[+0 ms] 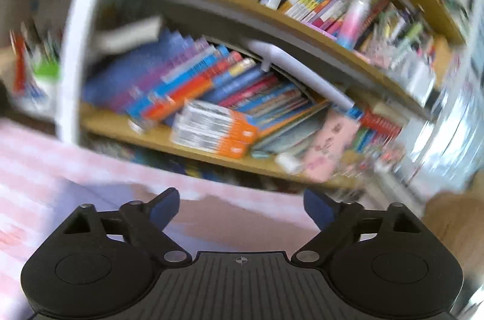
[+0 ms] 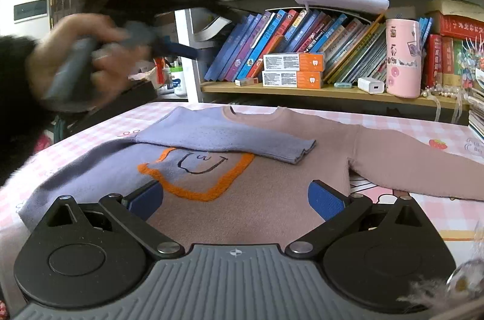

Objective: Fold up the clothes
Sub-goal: 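Lift the lavender sleeve with the left gripper, lay it across the body, release, then grasp the lavender side edge with the left gripper and fold it inward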

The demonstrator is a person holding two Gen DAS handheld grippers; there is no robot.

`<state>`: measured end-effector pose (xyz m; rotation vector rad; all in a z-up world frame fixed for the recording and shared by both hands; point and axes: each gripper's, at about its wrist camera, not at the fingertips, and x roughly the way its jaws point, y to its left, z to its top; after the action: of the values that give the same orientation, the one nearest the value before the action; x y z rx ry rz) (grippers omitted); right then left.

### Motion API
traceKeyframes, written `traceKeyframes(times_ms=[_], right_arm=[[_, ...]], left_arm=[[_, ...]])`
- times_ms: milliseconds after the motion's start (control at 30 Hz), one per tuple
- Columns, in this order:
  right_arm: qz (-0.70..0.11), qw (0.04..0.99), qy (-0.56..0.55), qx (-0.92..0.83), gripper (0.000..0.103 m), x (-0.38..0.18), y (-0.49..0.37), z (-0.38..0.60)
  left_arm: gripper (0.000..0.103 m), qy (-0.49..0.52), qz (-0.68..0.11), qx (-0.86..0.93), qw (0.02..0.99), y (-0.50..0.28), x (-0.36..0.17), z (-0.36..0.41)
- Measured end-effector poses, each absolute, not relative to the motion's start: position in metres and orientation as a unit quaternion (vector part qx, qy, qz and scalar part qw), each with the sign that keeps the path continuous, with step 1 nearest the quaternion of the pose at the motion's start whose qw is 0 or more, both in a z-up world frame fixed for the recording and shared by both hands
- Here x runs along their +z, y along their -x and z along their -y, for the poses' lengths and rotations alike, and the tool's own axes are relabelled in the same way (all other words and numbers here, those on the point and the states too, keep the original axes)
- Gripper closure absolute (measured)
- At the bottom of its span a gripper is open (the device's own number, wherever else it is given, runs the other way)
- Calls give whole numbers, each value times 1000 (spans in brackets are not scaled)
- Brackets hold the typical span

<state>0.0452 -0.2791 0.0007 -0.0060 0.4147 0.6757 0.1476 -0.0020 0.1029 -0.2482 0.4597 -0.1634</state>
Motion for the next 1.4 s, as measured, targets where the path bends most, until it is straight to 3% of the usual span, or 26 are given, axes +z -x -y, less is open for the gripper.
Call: traceKeyframes(times_ms=[167, 333, 600, 700, 767, 867, 933, 1033, 1100, 1267, 1333, 1400], right_arm=[[-208, 922, 0, 326, 0, 0, -47, 279], [-222, 922, -9, 316, 0, -2, -53, 280], [-229, 932, -4, 281, 1, -2, -47, 283], [-244, 931, -3, 270, 5, -1, -39, 288], [-255, 933, 6, 256, 21, -1, -31, 292], [-273, 935, 13, 226, 40, -2, -18, 300], [-284, 935, 15, 212, 49, -3, -9, 305], [-296, 934, 21, 197, 56, -4, 2, 309], [-303, 933, 23, 193, 63, -4, 5, 310], [-327, 925, 18, 191, 83, -7, 0, 303], [-331, 924, 24, 190, 84, -9, -2, 298], [-332, 923, 20, 194, 87, -9, -5, 295]], left_arm=[[5, 16, -246, 4, 969, -94, 84, -35], [5, -5, -297, 36, 954, -48, 55, -66], [6, -51, -294, 40, 954, -5, 30, -80], [7, -49, -298, 26, 953, -1, 22, -83], [10, -34, -300, 12, 953, 1, 18, -87], [24, -9, -304, 1, 953, 3, 10, -93], [43, 6, -306, 0, 952, 5, 5, -98], [62, 18, -313, 1, 950, 6, -1, -107], [66, 32, -312, -6, 949, 7, -2, -114], [90, 57, -313, -40, 947, 8, -2, -123], [98, 65, -309, -38, 948, 7, -2, -128], [98, 73, -305, -37, 949, 6, -1, -133]])
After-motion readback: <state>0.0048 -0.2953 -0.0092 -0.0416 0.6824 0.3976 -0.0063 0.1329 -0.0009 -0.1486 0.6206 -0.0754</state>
